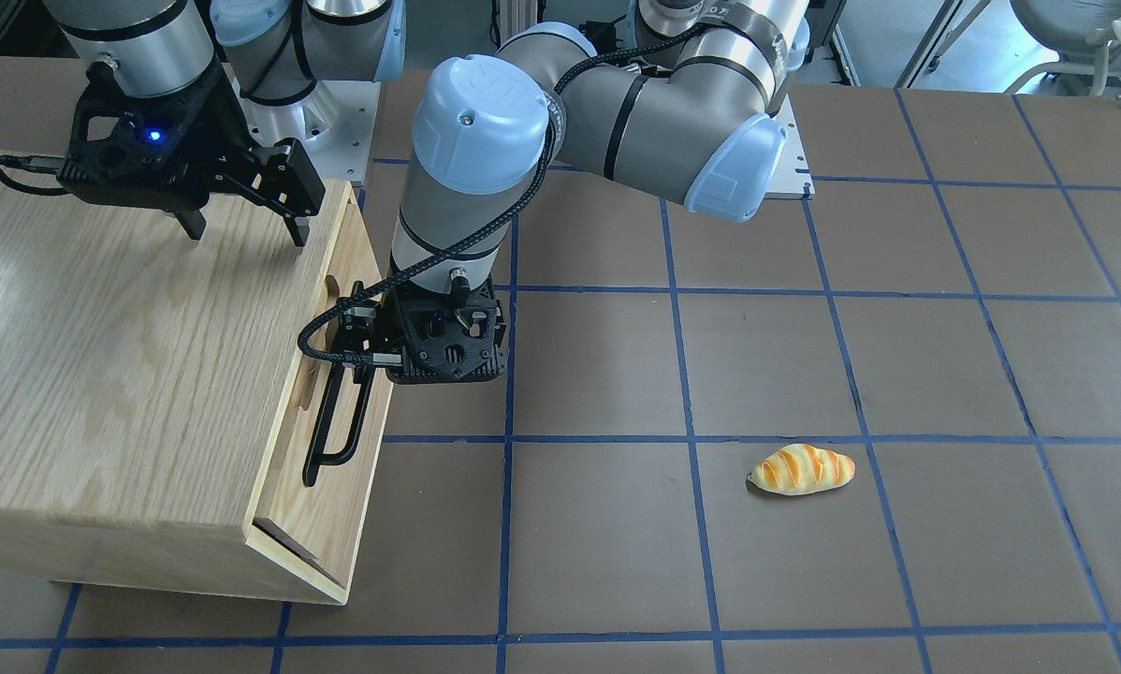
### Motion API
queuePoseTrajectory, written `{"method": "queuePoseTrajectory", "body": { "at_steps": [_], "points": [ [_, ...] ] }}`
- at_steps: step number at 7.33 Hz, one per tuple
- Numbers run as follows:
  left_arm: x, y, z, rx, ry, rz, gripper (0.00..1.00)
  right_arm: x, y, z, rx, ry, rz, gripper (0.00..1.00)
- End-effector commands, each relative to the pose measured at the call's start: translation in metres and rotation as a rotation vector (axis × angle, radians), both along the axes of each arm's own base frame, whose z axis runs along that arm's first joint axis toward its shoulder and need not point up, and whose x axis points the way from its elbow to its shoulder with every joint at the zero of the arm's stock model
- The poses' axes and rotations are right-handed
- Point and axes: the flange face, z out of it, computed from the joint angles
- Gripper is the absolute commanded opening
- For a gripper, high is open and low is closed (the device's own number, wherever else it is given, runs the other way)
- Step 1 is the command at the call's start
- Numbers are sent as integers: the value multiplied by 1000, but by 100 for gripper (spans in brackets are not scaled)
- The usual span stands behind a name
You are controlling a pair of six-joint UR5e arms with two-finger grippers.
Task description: Open upper drawer
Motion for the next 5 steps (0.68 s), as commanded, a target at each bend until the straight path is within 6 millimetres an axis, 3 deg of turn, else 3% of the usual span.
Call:
{"method": "queuePoseTrajectory", "body": {
  "at_steps": [1, 5],
  "points": [
    [3, -1, 0, -15, -31, 1, 100, 0, 0, 0, 0, 1, 0, 100],
    [9, 0, 5, -25, -56, 7, 100, 0, 0, 0, 0, 1, 0, 100]
  ]
}}
